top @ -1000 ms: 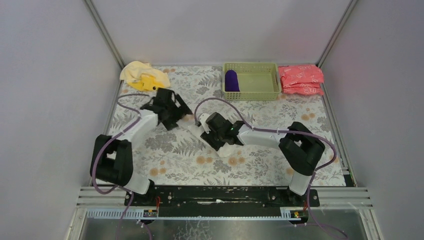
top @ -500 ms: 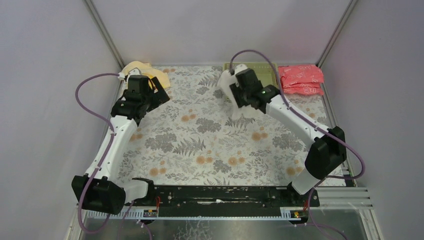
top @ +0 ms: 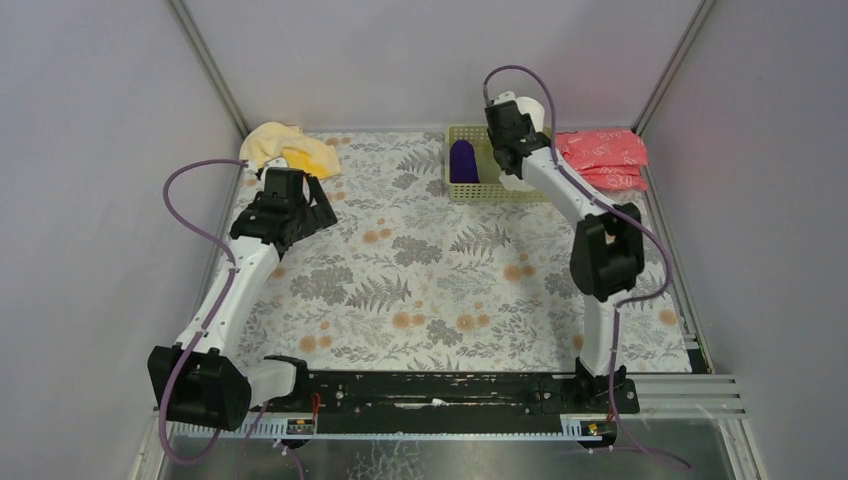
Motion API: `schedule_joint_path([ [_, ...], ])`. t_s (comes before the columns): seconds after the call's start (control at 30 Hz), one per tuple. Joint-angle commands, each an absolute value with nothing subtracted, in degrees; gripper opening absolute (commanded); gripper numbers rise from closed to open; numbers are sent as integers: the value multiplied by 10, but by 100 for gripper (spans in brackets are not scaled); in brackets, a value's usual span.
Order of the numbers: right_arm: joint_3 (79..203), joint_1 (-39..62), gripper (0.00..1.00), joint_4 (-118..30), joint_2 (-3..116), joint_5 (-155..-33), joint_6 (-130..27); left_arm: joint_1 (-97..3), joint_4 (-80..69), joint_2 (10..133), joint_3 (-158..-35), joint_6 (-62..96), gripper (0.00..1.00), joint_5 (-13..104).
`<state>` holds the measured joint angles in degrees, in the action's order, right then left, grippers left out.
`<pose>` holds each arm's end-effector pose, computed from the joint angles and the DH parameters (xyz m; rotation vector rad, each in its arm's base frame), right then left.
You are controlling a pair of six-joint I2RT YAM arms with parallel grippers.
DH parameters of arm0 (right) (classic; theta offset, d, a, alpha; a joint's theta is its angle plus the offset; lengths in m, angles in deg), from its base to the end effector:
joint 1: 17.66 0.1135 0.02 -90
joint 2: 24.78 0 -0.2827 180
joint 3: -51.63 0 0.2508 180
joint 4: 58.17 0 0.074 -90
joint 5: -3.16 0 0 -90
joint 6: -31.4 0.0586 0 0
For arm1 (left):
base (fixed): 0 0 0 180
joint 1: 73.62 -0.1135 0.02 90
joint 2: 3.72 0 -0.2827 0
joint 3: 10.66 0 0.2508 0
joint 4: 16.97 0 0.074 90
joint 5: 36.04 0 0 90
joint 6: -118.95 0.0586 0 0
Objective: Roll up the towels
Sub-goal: Place the towel in the bin.
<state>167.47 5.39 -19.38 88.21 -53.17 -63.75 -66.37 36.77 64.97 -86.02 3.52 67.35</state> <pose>0.4547 0.1582 0.3142 -0.1962 2.1051 -0.4587 0.2553 -0.0188 0.3101 -0.4806 2.3142 0.0048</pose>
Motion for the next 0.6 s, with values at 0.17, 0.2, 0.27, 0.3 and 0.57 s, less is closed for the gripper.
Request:
schedule_joint_path([
  [0.17,1787,44,21,-249,1049,-643,-610,-684,362,669,-859,48,100,671],
  [0.2,1790,43,21,-253,1058,-663,-603,-686,362,671,-859,48,100,667],
  [0.27,1800,40,21,-254,1076,-691,-581,-688,362,675,-858,47,100,660],
  [0.3,1805,39,22,-252,1084,-701,-570,-690,362,677,-858,47,100,658],
  [0.57,1807,32,22,-294,1125,-693,-457,-693,360,690,-856,47,100,639],
])
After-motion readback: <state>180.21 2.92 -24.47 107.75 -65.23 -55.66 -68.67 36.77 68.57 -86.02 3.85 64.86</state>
